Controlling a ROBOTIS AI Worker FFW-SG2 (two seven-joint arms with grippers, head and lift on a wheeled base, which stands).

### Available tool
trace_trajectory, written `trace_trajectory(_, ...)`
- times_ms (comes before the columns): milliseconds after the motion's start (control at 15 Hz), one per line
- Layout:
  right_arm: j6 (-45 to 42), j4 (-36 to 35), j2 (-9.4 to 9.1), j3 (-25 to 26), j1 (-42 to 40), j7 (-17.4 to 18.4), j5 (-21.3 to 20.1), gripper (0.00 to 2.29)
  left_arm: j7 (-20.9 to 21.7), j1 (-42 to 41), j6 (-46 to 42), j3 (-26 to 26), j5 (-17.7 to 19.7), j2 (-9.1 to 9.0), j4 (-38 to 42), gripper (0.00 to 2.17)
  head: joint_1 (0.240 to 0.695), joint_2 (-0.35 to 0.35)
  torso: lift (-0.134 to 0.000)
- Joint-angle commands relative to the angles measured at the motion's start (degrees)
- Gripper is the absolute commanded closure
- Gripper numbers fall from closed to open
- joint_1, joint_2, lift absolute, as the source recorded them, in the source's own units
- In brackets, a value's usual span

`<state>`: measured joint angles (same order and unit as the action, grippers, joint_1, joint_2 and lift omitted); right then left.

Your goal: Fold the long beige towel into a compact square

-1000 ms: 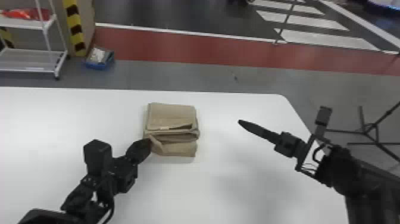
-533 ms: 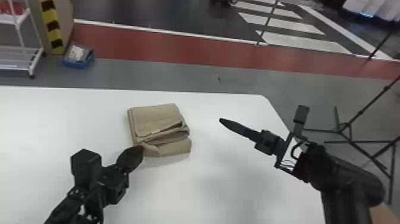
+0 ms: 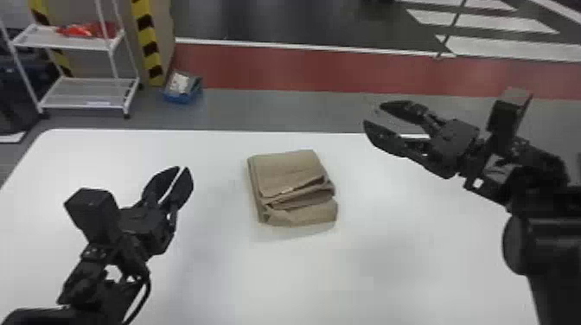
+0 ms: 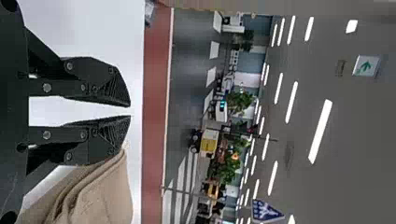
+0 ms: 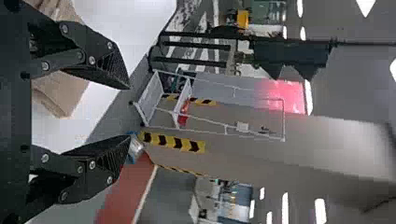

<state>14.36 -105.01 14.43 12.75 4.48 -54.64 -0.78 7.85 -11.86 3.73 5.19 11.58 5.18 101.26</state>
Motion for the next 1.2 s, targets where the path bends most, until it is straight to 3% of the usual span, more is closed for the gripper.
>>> trace_trajectory(0, -5.96, -0.02, 1.22, -8.18, 3.07, -3.89, -17.24, 0.08, 0.06, 0.35, 0.27, -3.08, 1.52, 0.09, -0.01, 0.23, 0.694, -0.095, -0.118)
trace_trajectory(133, -17.21, 1.13, 0.87, -13.45, 4.31, -11.01, -30.07, 0.14, 0.06, 0.35, 0.45, -3.17, 1.69, 0.36, -0.01, 0.23, 0.695, -0.008, -0.118)
trace_trajectory(333, -25.29, 4.20, -0.10, -17.50, 4.83, -13.91, -41.41, 0.19, -0.03, 0.44, 0.80, -3.17, 1.52, 0.36, -0.27, 0.23, 0.695, 0.048, -0.118)
trace_trajectory(467, -25.12, 6.31, -0.19, -20.22, 5.80, -14.88, -47.39, 0.22, -0.03, 0.96, 0.97, -3.08, 1.43, 0.36, -0.54, 0.23, 0.695, 0.076, -0.118)
trace_trajectory(600, -24.41, 8.86, -0.98, -21.36, 7.12, -14.70, -49.76, 0.22, -0.03, 0.96, 0.97, -3.08, 1.43, 0.36, -0.62, 0.23, 0.695, 0.082, -0.118)
trace_trajectory(733, -15.98, 12.55, -2.47, -22.86, 10.46, -14.70, -53.28, 0.22, 0.06, 1.05, 0.97, -2.56, 1.34, 0.36, -1.15, 0.23, 0.695, 0.082, -0.118)
trace_trajectory(867, -9.65, 15.01, -2.91, -23.21, 12.57, -14.70, -53.54, 0.29, 0.15, 1.75, 0.97, -1.41, 1.17, 0.36, -2.12, 0.23, 0.695, 0.070, -0.118)
trace_trajectory(1133, -6.13, 16.16, -3.44, -24.09, 12.57, -14.62, -54.51, 0.29, 0.67, 2.90, 0.97, -0.36, 1.17, 0.36, -3.79, 0.23, 0.695, 0.023, -0.118)
